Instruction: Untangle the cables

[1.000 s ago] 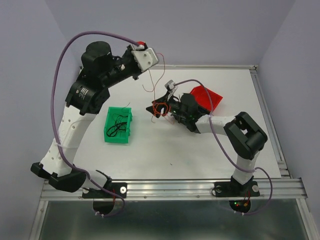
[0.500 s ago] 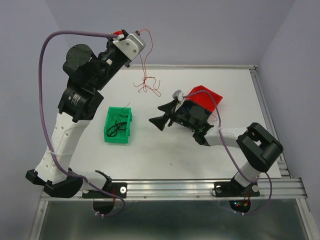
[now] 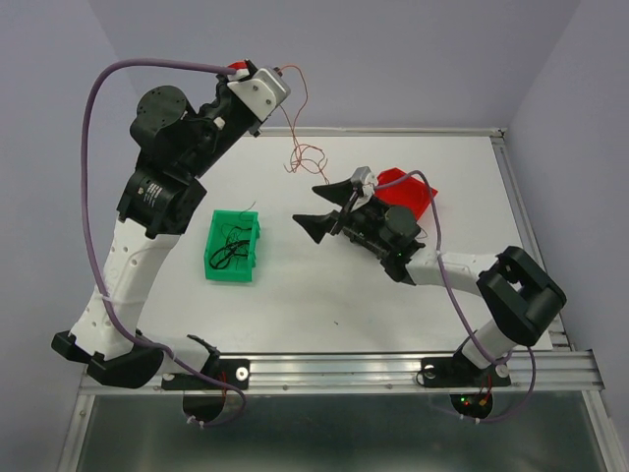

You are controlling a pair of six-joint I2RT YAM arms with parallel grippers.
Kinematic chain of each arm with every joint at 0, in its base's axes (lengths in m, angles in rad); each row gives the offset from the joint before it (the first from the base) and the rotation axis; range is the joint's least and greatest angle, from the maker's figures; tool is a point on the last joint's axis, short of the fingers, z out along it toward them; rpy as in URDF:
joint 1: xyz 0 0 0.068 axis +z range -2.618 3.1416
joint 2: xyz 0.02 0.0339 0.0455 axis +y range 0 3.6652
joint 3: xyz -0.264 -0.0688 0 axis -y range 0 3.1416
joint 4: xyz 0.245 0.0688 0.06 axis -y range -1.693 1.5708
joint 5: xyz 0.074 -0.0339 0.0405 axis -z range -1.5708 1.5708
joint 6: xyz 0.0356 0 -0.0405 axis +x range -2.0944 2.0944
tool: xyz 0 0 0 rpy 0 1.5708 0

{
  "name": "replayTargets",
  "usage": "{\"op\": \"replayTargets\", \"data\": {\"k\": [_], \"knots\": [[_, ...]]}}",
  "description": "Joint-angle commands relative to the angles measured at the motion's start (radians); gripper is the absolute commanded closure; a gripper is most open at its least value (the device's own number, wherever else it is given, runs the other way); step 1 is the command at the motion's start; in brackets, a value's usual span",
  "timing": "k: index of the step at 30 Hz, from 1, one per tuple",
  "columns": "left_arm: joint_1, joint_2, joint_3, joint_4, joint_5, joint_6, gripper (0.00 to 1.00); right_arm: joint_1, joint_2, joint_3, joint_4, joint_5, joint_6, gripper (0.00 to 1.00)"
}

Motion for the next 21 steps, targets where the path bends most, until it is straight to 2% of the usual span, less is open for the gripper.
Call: {"op": "replayTargets", "data": {"k": [1, 6, 16, 17, 21], "knots": [[-0.002, -0.025, 0.014, 0.027, 0.033, -0.028, 1.00, -0.005, 0.013, 0.097, 0.080, 0.095, -0.049, 0.00], [-0.003, -0.024, 0.014, 0.018, 0.045, -0.034, 1.00, -0.005, -0.013, 0.094, 0.080, 0.197, -0.086, 0.00], [-0.002, -0.036, 0.016, 0.004, 0.082, -0.057, 1.00, -0.003, -0.046, 0.092, 0.081, 0.224, -0.119, 0.01], [-0.002, -0.036, 0.019, 0.000, 0.090, -0.059, 1.00, -0.005, -0.038, 0.097, 0.081, 0.209, -0.122, 0.03], [-0.004, -0.036, 0.022, -0.011, 0.108, -0.070, 1.00, -0.003, -0.013, 0.130, 0.083, 0.136, -0.116, 0.30]]}}
